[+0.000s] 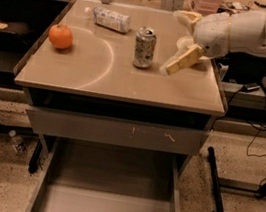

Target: Place 7up can into middle drawer

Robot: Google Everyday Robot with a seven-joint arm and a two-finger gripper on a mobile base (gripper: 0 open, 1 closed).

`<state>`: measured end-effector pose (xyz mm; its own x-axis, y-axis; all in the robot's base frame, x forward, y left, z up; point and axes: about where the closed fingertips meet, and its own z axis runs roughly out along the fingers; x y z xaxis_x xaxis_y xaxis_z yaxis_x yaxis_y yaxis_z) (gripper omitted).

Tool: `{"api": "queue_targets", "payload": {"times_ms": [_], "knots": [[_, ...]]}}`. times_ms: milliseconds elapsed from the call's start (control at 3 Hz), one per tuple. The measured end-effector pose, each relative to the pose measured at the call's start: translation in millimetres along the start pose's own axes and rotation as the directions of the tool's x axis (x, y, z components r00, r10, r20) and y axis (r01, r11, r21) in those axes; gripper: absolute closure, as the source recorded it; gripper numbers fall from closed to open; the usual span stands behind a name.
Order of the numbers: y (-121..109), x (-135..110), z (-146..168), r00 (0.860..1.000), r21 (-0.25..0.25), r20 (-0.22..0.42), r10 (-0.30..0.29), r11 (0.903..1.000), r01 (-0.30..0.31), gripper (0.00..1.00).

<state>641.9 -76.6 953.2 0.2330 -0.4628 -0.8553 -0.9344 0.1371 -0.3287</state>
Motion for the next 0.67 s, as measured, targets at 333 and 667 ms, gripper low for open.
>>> {"api": "queue_targets", "payload": {"times_ms": [333, 667], "knots": [[-19, 5, 25, 0.997, -0.007, 0.073, 0.036, 0.9993, -0.036, 0.0], [-28, 18, 47, 0.99, -0.021, 0.112, 0.09, 0.9959, -0.088, 0.0]]}}
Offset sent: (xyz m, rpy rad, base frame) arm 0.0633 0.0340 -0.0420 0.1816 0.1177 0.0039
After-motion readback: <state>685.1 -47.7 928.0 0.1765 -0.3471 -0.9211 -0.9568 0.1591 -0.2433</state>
